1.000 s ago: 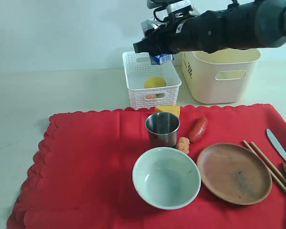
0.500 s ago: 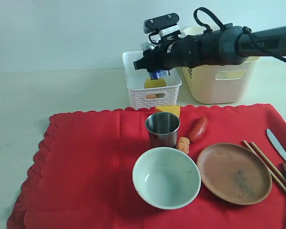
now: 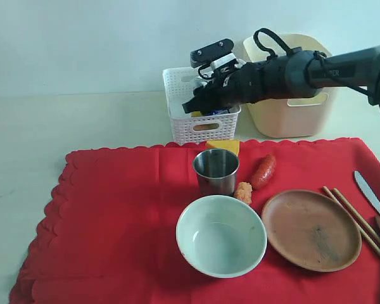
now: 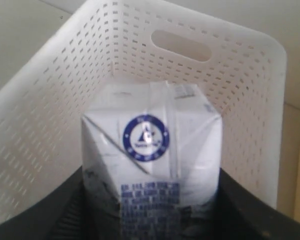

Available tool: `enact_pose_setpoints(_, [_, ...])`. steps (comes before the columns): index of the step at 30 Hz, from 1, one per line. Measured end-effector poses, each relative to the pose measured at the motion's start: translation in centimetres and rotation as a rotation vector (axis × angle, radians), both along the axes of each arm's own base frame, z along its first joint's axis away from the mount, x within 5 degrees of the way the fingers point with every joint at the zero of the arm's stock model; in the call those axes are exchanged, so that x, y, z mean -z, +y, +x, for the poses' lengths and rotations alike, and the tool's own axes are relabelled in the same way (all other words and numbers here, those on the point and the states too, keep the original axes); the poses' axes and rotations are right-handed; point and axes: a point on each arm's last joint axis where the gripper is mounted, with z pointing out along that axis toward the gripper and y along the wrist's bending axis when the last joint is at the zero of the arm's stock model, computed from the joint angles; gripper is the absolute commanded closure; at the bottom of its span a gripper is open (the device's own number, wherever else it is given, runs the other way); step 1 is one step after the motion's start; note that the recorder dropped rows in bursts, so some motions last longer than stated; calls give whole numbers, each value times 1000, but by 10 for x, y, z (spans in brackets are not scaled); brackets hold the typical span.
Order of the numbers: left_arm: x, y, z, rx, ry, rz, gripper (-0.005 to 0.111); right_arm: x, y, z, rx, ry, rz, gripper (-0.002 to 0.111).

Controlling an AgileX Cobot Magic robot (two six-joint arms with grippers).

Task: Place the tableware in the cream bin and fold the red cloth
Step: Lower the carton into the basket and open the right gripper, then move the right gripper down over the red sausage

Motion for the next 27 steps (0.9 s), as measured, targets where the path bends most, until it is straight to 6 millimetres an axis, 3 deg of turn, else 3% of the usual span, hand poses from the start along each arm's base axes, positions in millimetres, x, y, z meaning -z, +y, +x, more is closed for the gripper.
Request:
enact_pose_setpoints(2, [0,0,0,0,0,0,107,-4,0,0,0,-7,3,30])
enact_pose_setpoints(4, [0,0,0,0,0,0,107,-17,0,0,-1,-28,11,25])
enact_pose_setpoints(9, [0,0,0,0,0,0,107,-73,-4,-12,-8,-33,13,24])
enact_pose_setpoints(14, [0,0,0,0,0,0,107,-138,-15,-37,-32,-32,-32,24])
enact_pose_setpoints(16, [0,0,0,0,0,0,107,-154,-19,-45,-38,-33,-57,24])
enact_pose_setpoints(22, [0,0,0,0,0,0,107,-180,-31,-66,-45,36,-130,24])
enact_pose_setpoints(27, [0,0,0,0,0,0,107,-182,-37,-80,-44,156,-181,24])
